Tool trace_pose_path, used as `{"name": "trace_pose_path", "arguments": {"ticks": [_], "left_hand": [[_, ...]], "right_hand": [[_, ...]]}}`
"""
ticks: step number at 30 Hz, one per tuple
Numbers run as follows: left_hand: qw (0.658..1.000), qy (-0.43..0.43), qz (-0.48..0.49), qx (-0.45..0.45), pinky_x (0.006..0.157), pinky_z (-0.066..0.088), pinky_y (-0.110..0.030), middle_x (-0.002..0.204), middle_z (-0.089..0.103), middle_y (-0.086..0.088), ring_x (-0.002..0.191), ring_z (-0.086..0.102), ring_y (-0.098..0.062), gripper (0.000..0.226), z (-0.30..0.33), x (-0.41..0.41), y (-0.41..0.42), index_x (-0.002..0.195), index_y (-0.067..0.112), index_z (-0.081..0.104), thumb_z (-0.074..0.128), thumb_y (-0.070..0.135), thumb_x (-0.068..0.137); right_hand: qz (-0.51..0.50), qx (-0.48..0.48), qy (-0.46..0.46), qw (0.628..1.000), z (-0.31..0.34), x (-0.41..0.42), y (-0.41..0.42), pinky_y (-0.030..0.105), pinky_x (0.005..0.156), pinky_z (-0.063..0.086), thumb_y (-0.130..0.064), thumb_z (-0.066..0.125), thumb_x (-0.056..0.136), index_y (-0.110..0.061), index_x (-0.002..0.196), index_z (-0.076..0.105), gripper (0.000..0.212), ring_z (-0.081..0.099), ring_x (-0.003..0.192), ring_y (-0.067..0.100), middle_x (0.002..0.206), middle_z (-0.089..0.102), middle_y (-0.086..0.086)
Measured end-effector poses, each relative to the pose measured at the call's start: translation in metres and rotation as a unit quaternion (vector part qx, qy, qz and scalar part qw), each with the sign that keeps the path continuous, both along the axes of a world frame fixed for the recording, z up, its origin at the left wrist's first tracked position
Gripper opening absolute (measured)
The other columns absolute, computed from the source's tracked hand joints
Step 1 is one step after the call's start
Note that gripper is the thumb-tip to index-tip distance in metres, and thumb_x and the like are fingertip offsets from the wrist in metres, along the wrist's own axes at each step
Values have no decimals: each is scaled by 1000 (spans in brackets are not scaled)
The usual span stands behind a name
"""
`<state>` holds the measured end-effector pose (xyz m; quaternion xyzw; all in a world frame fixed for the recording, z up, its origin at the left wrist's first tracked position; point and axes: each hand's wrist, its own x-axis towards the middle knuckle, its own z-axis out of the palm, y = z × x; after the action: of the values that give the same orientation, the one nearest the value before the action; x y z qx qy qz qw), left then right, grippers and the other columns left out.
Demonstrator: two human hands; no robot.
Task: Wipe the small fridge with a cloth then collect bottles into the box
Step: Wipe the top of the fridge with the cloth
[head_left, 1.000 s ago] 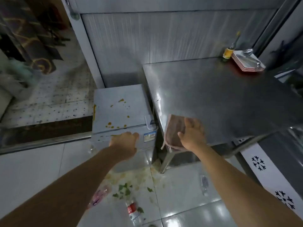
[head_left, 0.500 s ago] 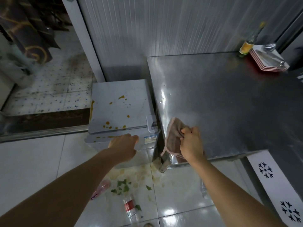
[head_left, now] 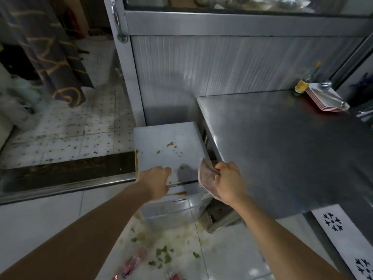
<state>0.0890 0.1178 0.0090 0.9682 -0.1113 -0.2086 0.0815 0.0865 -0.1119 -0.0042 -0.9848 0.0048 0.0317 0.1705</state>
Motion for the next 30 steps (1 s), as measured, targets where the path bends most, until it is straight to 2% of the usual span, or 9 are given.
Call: {"name": "trace_pose_path", "arguments": {"ticks": [3,7,11,17,20,23,25,28,30], "left_hand": [[999,9,-36,-11,91,46,-37,127,52,-8,113,52,-27,41,-8,19,26,129,17,43,51,27,90],[995,26,-24,-90,91,47,-37,128,53,-8,114,53,-27,46,-17,44,43,131,15,41,55,28,89],[989,57,-26,-130,96,44,-36,132,51,-7,117,51,-25,49,-28,58,43,134,17,41,57,29,89],[987,77,-19,-138,94,42,-31,135,50,-6,119,51,-23,52,-55,83,42,136,17,40,57,31,90],[946,165,78,-267,93,41,-28,126,54,-4,113,53,-20,45,-61,98,25,130,15,47,56,36,91],[886,225,137,-382,73,40,-18,98,62,8,90,56,-5,11,-64,110,5,94,24,59,53,32,94],[857,229,169,-430,67,39,-18,90,63,6,86,57,-6,9,-68,118,-4,87,23,58,53,21,94],[868,192,194,-415,63,39,-21,85,60,1,82,56,-13,7,-77,125,-11,87,17,53,52,13,93],[882,170,205,-390,67,45,-26,91,61,-4,82,58,-15,3,-85,127,-17,91,15,52,51,14,94]], "right_hand": [[-38,-3,11,999,-3,-1,26,28,88,44,-21,62,87,-15,118,53,33,47,111,23,121,48,9],[-93,31,-15,995,-9,0,55,6,74,39,-19,53,93,-16,110,54,17,52,94,12,117,48,7],[-102,15,-37,994,-15,1,72,22,85,46,-17,59,90,-14,115,55,26,49,106,20,116,48,7],[-112,28,-29,993,-35,24,73,22,88,43,-14,62,88,-13,114,57,26,46,109,19,117,48,7],[-97,67,-40,992,-44,37,77,24,87,44,-8,61,88,-12,111,58,24,46,107,18,115,48,7],[-82,108,-43,990,-52,47,80,19,83,41,-7,63,86,-11,111,58,27,46,105,17,115,49,7],[-78,137,-47,986,-56,50,79,13,82,37,-6,66,83,-11,111,59,29,47,103,15,114,48,6],[-92,177,-40,979,-63,55,69,2,78,34,-9,69,82,-12,111,60,31,51,97,12,113,46,2],[-108,179,-49,977,-66,59,62,0,78,33,-9,67,84,-11,109,61,26,52,98,12,112,47,2]]}}
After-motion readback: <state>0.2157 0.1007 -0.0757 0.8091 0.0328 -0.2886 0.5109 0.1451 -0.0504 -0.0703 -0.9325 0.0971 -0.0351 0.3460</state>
